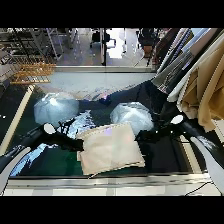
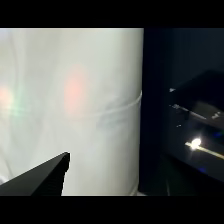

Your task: Fold the clothes and pants, and hang the long-sleeved shirts on hangers.

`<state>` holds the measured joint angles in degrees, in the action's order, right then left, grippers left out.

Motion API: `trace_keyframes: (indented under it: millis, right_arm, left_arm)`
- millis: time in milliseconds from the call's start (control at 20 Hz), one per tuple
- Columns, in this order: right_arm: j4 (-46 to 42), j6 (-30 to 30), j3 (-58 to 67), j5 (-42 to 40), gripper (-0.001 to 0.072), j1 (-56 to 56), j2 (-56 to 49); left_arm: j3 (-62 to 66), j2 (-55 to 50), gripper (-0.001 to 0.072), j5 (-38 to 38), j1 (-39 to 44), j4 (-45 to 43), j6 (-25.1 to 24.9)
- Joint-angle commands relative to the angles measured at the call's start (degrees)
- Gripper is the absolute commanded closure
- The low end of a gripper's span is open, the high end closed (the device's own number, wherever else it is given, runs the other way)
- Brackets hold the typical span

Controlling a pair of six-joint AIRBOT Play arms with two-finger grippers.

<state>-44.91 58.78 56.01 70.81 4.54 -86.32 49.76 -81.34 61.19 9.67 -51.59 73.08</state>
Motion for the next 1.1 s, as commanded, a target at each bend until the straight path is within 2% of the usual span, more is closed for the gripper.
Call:
trace_keyframes:
  millis: [0, 100, 150, 200, 250, 400, 600, 800, 1000, 1050]
  right_arm:
    - [9.92, -8.52, 2.97, 3.43, 0.0012, -1.07, -10.45]
    - [12.5, -10.88, 5.9, 4.98, 0.0023, -4.46, -14.05]
    - [12.81, -11.1, 7.45, 4.66, 0.0122, -6.25, -15.02]
    - [12.59, -11.1, 9.55, 4.87, 0.0358, -7.76, -15.34]
    - [12.55, -10.64, 11.5, 5.57, 0.0704, -8.13, -15.1]
    - [12.59, -3.93, 14.86, 3.19, 0.0701, -4.57, -10.21]
    - [13.7, 5.81, 10.58, -5.97, 0.0702, 9.14, 2.51]
    - [18.34, 6.54, 0.98, -6.93, 0.0702, 30.56, 15.67]
    - [16.68, 6.91, -6.29, -0.7, 0.0702, 55.49, 22.69]
    - [13.99, 7.63, -8.46, 0.33, 0.0702, 61.55, 23.87]
  left_arm:
    - [0.31, -1.95, 0.0698, -0.42, -0.15, 1.46, 0.15]
    - [0.33, -1.92, 0.0698, -0.22, -0.13, 4.07, -0.33]
    - [0.33, -1.88, 0.0698, 0.13, -0.15, 5.6, -1.29]
    - [0.5, -1.68, 0.0698, 1.27, -0.15, 6.73, -3.02]
    - [0.98, -1.25, 0.0699, 3.63, -0.15, 7.08, -5.09]
    - [1.6, 3.28, 0.0699, 9.68, -0.33, 6.88, -9.68]
    - [1.55, 11.65, 0.0699, 14.84, -0.48, 4.79, -9.68]
    - [1.53, 16.61, 0.0699, 16.74, -0.48, 1.53, -9.66]
    - [1.53, 16.65, 0.0698, 16.65, -0.48, 1.22, -9.66]
    - [1.53, 16.65, 0.0699, 16.65, -0.48, 0.83, -9.66]
